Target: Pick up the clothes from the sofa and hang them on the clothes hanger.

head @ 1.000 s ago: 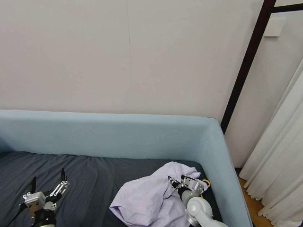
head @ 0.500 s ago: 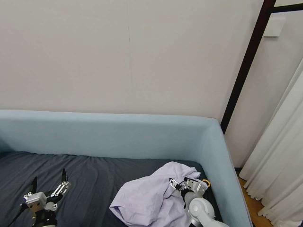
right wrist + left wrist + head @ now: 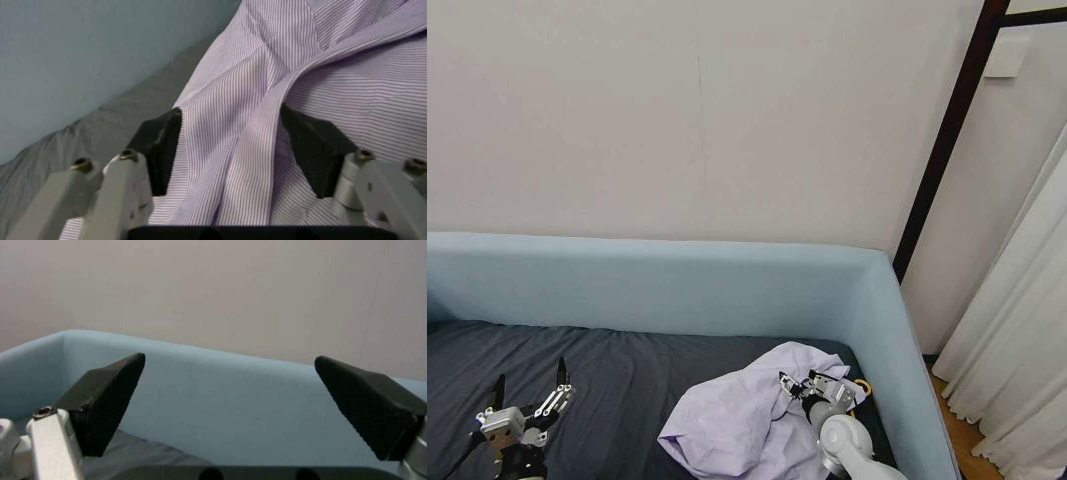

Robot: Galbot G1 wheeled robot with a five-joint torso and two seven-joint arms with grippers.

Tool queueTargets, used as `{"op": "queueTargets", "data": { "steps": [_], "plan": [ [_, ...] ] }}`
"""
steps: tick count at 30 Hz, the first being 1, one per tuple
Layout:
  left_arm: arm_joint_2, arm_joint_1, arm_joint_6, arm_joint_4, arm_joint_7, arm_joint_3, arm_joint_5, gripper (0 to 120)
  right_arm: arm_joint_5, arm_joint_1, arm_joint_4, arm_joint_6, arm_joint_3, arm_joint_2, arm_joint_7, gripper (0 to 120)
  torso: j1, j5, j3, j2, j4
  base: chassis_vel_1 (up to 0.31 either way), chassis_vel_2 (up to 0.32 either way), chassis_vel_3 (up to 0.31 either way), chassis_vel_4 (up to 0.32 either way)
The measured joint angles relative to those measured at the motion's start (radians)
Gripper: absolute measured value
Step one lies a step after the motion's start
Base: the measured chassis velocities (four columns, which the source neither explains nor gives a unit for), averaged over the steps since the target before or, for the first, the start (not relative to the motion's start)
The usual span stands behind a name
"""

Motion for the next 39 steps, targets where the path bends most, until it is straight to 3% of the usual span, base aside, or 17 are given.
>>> {"op": "queueTargets", "data": {
  "steps": [13, 15, 21, 26, 32, 35, 39],
  "plan": [
    [-0.006, 0.002, -0.006, 0.005, -0.001, 0.007, 0.010, 100, -0.043, -0.006, -0.035, 0.007, 0.013, 0.009, -0.017, 12, 0.000, 0.0000, 0.000, 0.000, 0.0000, 0.000, 0.000, 0.000, 0.000],
    [-0.007, 0.002, -0.007, 0.005, -0.001, 0.008, 0.011, 100, -0.050, -0.005, -0.046, 0.009, 0.018, 0.014, -0.021, 1, 0.000, 0.0000, 0.000, 0.000, 0.0000, 0.000, 0.000, 0.000, 0.000],
    [-0.008, 0.002, -0.007, 0.005, -0.001, 0.009, 0.012, 100, -0.057, -0.002, -0.057, 0.011, 0.019, 0.016, -0.027, 15, 0.000, 0.0000, 0.000, 0.000, 0.0000, 0.000, 0.000, 0.000, 0.000],
    [-0.009, -0.001, -0.007, 0.007, -0.001, 0.011, 0.013, 100, -0.063, 0.003, -0.071, 0.012, 0.020, 0.020, -0.032, 39, 0.000, 0.0000, 0.000, 0.000, 0.0000, 0.000, 0.000, 0.000, 0.000],
    [-0.009, -0.005, -0.007, 0.012, -0.001, 0.013, 0.013, 100, -0.066, 0.010, -0.088, 0.015, 0.024, 0.028, -0.039, 59, 0.000, 0.0000, 0.000, 0.000, 0.0000, 0.000, 0.000, 0.000, 0.000],
    [-0.009, -0.005, -0.007, 0.014, -0.001, 0.014, 0.014, 100, -0.066, 0.011, -0.093, 0.016, 0.025, 0.031, -0.042, 59, 0.000, 0.0000, 0.000, 0.000, 0.0000, 0.000, 0.000, 0.000, 0.000],
    [-0.009, -0.006, -0.007, 0.014, -0.001, 0.014, 0.014, 100, -0.066, 0.011, -0.093, 0.017, 0.026, 0.032, -0.050, 48, 0.000, 0.0000, 0.000, 0.000, 0.0000, 0.000, 0.000, 0.000, 0.000]
  ]
}}
